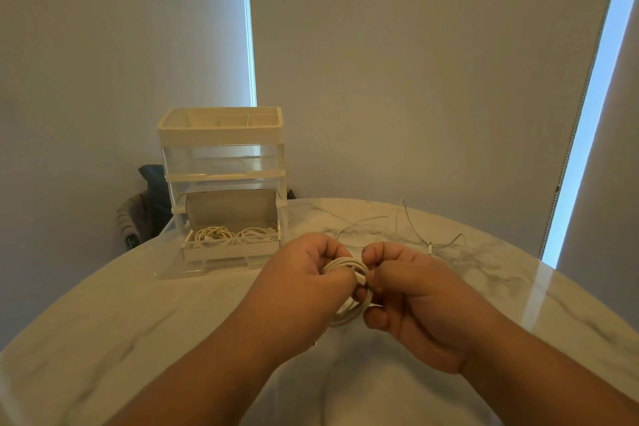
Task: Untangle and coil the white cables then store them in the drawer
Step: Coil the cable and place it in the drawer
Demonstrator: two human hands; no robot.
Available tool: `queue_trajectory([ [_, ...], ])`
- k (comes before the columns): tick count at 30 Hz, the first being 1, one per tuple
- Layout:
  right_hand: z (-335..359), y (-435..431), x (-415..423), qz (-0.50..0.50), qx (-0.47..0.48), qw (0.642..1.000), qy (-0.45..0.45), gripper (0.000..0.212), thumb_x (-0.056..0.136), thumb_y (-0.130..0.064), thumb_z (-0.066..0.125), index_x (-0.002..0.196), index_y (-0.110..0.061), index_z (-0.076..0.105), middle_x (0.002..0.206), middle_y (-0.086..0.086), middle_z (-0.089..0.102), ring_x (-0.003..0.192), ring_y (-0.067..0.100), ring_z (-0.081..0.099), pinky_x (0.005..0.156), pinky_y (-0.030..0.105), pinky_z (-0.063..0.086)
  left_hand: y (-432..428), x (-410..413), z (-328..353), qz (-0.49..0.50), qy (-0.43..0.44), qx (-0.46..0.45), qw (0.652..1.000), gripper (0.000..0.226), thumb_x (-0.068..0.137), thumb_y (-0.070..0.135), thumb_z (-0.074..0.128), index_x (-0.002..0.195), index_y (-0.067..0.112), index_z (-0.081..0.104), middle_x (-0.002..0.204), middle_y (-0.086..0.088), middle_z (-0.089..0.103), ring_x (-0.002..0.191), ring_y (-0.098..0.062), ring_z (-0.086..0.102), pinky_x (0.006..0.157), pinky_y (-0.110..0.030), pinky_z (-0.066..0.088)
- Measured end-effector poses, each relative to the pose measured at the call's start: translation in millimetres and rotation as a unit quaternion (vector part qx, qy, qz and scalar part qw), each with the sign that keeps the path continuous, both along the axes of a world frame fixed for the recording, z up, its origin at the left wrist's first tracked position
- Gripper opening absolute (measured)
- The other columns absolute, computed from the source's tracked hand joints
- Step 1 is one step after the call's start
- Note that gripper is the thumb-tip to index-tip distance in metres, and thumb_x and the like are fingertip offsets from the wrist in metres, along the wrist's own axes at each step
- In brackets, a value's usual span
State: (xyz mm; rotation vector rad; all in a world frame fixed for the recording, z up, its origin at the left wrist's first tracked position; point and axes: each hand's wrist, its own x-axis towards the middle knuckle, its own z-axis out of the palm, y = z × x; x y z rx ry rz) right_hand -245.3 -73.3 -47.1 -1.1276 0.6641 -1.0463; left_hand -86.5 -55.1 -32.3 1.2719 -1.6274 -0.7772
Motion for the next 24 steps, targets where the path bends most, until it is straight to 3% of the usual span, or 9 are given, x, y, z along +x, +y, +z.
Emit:
queue_trajectory([
  [4,-2,2,2,0.027,-0.003,1.0,0.008,0.021,0.065,0.003,0.054,0.082,-0.009,0.058,0.072,0.015,0.056,0.057,0.019,0.054,0.043,0.025,0.033,-2,-1,0,-0.014,0.013,0.049,0.999,0.005,0.081,0.011,0.06,0.079,0.015,0.063,0.05,0.009,0.057,0.047,-0.007,0.051,0.052,-0.028,0.047],
  [8,-6,6,6,0.051,-0.022,0.998,0.032,0.026,0.062,0.008,0.052,0.079,-0.01,0.058,0.071,0.014,0.056,0.057,0.017,0.055,0.045,0.024,0.031,-5,1,-2,-0.015,0.025,0.081,0.996,0.009,0.074,0.01,0.058,0.068,0.016,0.06,0.052,0.001,0.05,0.045,-0.013,0.044,0.051,-0.03,0.042],
  [15,-8,4,8,-0.001,-0.075,0.988,0.136,0.028,0.06,0.006,0.061,0.065,-0.021,0.059,0.065,0.008,0.053,0.052,0.014,0.046,0.047,0.025,0.037,-10,2,-9,-0.017,0.002,0.078,0.997,0.011,0.079,0.008,0.06,0.072,0.017,0.062,0.054,0.002,0.054,0.046,-0.011,0.047,0.052,-0.028,0.047],
  [21,-9,2,4,-0.091,-0.113,0.973,0.181,0.036,0.07,0.005,0.07,0.059,-0.026,0.054,0.068,0.009,0.056,0.065,0.025,0.051,0.045,0.029,0.039,-11,4,-13,0.013,-0.033,0.037,0.999,0.006,0.086,0.02,0.064,0.082,0.025,0.064,0.063,0.001,0.064,0.052,-0.011,0.055,0.056,-0.034,0.056],
  [24,-8,3,4,-0.115,-0.119,0.972,0.165,0.041,0.075,0.007,0.073,0.061,-0.024,0.051,0.069,0.008,0.058,0.066,0.027,0.054,0.045,0.03,0.04,-10,1,-17,0.061,-0.072,-0.042,0.995,0.011,0.089,0.02,0.057,0.082,0.028,0.058,0.064,0.002,0.06,0.049,-0.005,0.049,0.048,-0.024,0.048],
])
